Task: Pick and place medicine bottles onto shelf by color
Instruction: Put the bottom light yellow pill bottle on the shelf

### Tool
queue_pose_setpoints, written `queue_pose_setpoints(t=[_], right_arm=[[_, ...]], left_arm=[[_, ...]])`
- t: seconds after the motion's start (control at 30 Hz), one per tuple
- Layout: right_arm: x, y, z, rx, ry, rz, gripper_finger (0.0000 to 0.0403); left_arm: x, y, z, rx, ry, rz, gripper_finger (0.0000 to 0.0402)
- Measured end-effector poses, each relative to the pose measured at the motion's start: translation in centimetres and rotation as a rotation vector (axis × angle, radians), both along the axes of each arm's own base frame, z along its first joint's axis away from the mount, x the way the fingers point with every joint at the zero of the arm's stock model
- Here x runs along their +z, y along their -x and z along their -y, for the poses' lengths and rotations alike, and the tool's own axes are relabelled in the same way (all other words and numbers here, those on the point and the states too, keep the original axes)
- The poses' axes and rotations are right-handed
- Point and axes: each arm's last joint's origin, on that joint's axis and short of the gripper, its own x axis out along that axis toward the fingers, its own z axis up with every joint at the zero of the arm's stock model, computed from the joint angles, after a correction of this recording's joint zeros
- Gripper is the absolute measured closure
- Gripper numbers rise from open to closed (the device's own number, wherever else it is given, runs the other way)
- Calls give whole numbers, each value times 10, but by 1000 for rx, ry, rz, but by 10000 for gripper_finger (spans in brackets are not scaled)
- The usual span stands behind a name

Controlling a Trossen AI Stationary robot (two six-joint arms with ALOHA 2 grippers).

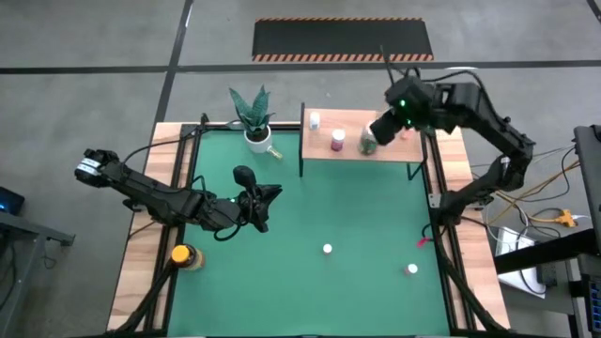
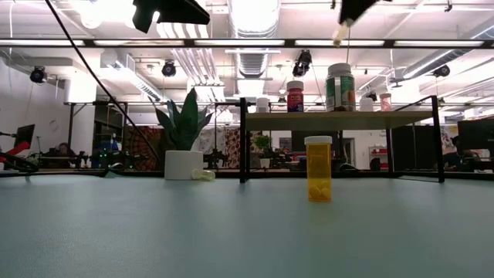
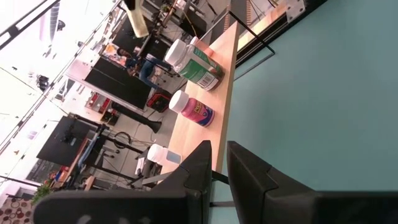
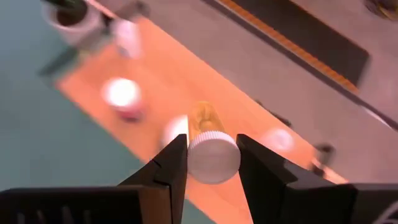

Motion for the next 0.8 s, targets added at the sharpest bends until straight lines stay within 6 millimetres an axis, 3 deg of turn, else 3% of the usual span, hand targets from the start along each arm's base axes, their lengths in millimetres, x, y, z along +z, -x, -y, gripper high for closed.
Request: queue_pose_setpoints(t=[0.23, 0.8], right_arm=[[-11, 16, 30, -90, -85, -89, 289], [-49, 21, 89, -80, -313, -172, 289]], left_arm=[[0, 0, 0, 0, 0, 0, 369], [0, 0, 0, 0, -1, 0, 369]])
